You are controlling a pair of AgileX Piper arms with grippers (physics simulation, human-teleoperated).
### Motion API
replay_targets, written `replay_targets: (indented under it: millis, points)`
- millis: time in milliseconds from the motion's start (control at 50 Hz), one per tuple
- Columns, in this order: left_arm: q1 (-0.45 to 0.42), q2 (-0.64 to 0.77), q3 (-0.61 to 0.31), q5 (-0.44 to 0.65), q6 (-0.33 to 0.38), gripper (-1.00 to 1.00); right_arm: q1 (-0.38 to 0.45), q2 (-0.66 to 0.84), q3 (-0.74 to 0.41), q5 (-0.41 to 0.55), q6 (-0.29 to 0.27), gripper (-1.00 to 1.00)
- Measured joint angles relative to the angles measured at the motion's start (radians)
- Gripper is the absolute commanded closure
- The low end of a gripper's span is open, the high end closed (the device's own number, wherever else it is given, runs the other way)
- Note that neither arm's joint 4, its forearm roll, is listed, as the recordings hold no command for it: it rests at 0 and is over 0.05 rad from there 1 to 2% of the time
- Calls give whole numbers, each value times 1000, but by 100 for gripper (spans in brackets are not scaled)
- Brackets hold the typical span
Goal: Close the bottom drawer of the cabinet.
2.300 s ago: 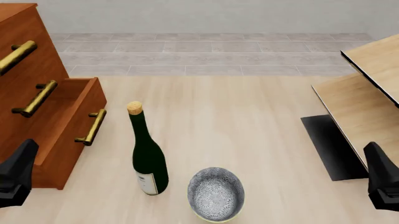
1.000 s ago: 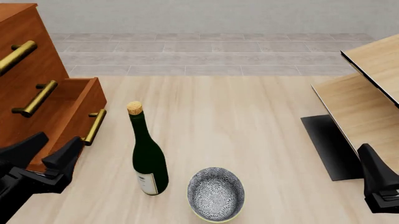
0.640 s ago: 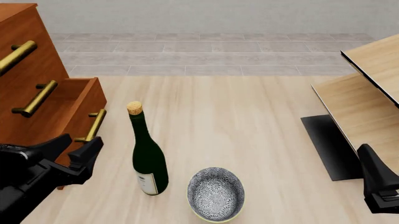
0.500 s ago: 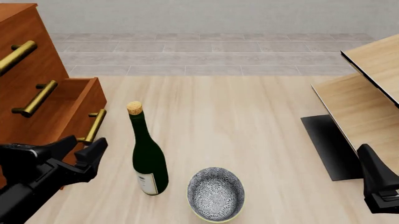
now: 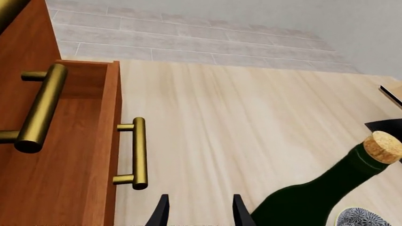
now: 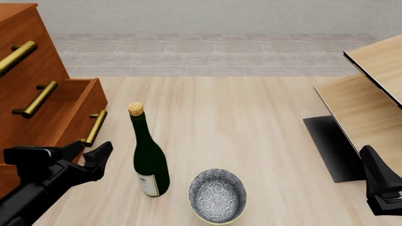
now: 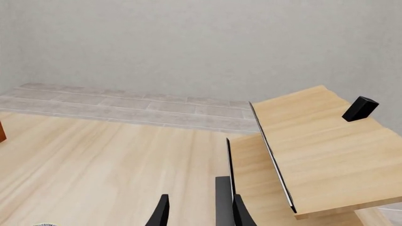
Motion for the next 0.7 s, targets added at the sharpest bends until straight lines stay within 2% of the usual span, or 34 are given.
replay_targets:
  millis: [700]
  points:
    - [8,327,0,-246,-42,-100,4,-1,0,0,-2,-100]
